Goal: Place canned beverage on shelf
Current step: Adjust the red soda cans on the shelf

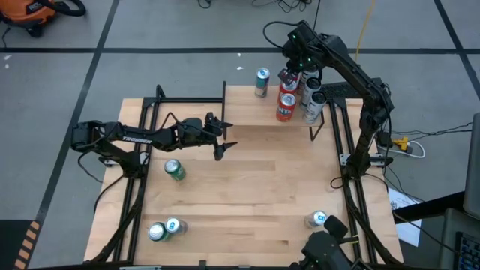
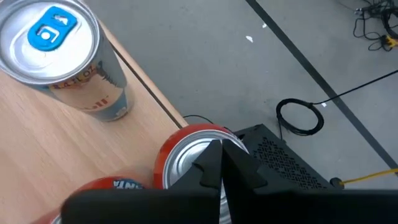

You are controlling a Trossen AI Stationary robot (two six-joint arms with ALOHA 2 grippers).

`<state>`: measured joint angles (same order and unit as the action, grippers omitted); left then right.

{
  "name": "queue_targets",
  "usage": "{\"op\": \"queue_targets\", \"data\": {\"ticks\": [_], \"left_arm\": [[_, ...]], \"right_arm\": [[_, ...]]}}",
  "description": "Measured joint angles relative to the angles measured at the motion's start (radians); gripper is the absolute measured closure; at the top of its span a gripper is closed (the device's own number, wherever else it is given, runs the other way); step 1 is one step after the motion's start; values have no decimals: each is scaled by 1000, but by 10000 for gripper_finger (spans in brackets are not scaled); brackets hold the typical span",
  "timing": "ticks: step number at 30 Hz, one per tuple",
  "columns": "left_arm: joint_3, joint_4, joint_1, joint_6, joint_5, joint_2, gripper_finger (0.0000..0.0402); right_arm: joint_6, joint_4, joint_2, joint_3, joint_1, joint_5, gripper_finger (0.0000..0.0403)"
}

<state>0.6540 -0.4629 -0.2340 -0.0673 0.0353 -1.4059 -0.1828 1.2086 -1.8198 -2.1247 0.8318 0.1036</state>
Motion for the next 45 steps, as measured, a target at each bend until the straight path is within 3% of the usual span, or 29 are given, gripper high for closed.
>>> {"op": "queue_targets", "data": {"ticks": [23,31,45], "left_arm": [[0,-2,0,0,0,0,43],[0,-7,-2,0,0,0,43],[0,-8,-2,-1,0,0,43]], "right_arm": [[-66,40,-20,0,-8,-56,403],[-67,36,-21,0,-10,-140,403],[-20,67,41,-44,-40,-27,403]]}}
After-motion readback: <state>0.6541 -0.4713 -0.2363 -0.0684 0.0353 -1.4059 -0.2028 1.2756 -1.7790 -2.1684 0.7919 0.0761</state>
